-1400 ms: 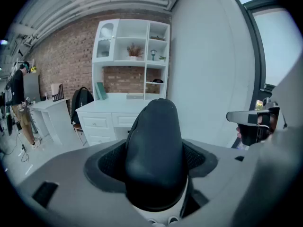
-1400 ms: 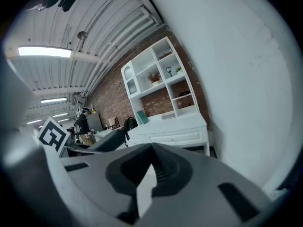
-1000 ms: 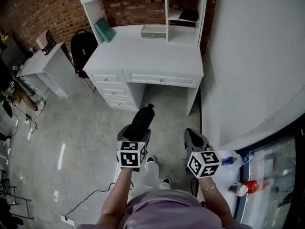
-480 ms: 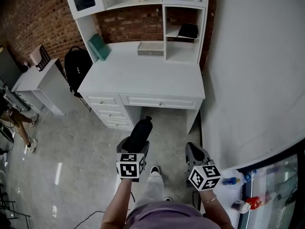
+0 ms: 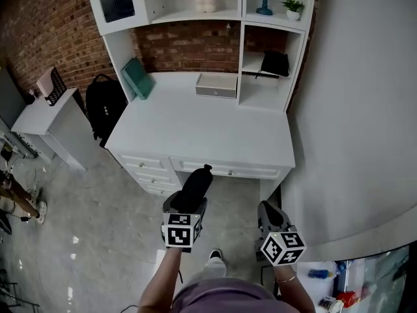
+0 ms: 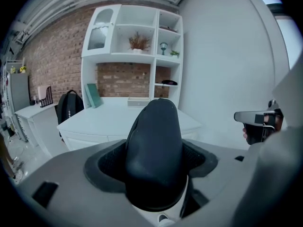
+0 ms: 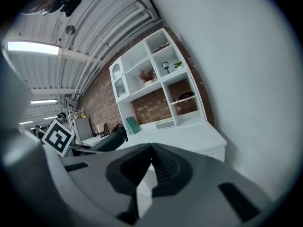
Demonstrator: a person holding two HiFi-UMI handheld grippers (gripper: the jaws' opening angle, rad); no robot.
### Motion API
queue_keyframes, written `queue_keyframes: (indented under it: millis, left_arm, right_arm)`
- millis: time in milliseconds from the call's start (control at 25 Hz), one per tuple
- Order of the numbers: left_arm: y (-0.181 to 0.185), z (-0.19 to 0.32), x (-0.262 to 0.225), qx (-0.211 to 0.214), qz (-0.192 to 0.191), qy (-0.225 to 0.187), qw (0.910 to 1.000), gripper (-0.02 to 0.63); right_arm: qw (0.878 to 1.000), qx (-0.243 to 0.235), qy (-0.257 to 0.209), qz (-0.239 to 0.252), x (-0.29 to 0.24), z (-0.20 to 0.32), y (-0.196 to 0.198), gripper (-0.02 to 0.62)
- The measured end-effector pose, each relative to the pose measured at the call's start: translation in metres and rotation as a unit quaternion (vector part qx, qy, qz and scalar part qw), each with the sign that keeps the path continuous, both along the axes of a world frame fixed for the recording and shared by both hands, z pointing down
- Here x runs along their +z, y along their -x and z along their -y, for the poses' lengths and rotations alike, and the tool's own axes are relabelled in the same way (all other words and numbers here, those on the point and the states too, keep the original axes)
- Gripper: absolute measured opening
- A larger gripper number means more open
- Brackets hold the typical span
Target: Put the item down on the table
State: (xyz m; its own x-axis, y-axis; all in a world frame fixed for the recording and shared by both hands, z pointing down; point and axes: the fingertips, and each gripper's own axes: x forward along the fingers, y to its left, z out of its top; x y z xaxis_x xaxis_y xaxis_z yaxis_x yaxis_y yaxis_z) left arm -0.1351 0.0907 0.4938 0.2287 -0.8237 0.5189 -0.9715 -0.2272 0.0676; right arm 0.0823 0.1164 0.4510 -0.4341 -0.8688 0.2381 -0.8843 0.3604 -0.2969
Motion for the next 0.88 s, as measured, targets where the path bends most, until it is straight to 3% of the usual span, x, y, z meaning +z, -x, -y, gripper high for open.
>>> queue_keyframes:
  millis: [360,880]
  left_arm:
    - [0.020,0.084,0.002,0.011,0.001,-0.003,0.9999,0.344]
    - [0.001,0.192,0.009,0.008,0.003,0.000,1.0000,0.344]
  right_arm:
    - [1.000,0.019,0.007,-0.004,0.007,0.070,0.016,0.002]
    - [1.000,0.024,0.011,-0.001,0.014,0.171,-0.010,0.002]
